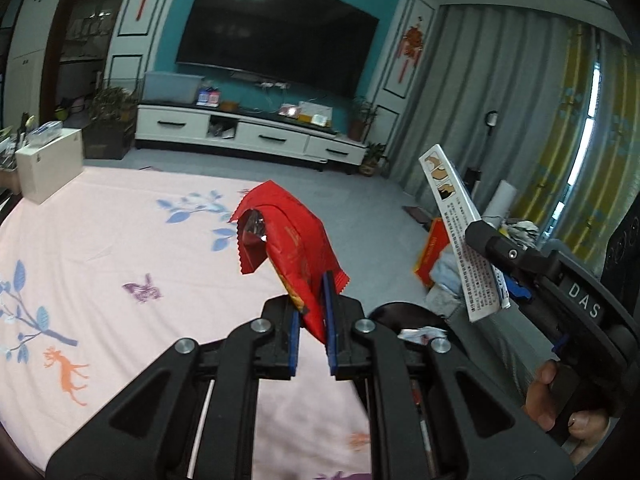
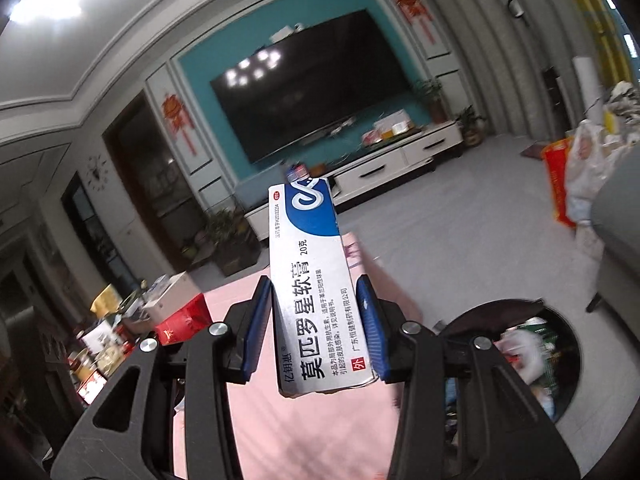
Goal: Collect trash
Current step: 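Lift the red wrapper and ointment box and carry them over the black bin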
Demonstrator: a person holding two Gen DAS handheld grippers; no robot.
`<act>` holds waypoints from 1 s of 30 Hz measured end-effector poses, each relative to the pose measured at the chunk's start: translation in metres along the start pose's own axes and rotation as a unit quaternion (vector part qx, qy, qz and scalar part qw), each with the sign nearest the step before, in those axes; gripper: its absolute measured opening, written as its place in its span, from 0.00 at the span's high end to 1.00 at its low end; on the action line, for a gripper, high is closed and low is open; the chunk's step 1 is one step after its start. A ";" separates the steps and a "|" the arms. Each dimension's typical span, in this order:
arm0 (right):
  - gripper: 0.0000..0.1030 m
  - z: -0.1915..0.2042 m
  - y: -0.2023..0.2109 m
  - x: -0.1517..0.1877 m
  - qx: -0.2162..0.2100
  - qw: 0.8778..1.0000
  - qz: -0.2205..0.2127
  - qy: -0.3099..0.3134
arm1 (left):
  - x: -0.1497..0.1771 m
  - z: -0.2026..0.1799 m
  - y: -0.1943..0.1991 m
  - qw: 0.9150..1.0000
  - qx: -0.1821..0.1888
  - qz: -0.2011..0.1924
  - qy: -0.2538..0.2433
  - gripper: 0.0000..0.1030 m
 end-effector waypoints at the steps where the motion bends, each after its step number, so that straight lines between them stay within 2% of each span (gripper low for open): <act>1: 0.58 -0.005 0.002 -0.002 0.006 1.000 -0.004 0.000 | 0.000 -0.007 -0.001 1.000 0.006 -0.001 -0.002 0.89; 8: 0.58 -0.038 0.022 -0.014 0.061 0.998 -0.026 -0.002 | 0.014 -0.053 -0.019 0.998 0.043 0.021 -0.031 0.89; 17: 0.58 -0.091 0.050 -0.019 0.137 0.988 -0.052 -0.036 | 0.046 -0.102 -0.058 0.991 0.095 0.071 -0.060 0.89; 24: 0.58 -0.124 0.049 -0.015 0.179 0.981 -0.040 -0.057 | 0.068 -0.124 -0.094 0.983 0.126 0.121 -0.053 0.89; 30: 0.58 -0.149 0.030 -0.003 0.213 0.975 0.002 -0.068 | 0.090 -0.131 -0.125 0.975 0.137 0.172 -0.036 0.89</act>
Point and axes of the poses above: each gripper's, at about its wrist camera, not at the fingertips, and y roughly against the way its jaws point, z to its left, x to its underside, the point moved 2 cm from there along -y, roughly the way its jaws point, and after that the axes turned 11 degrees about -z, right-handed, at the moved point
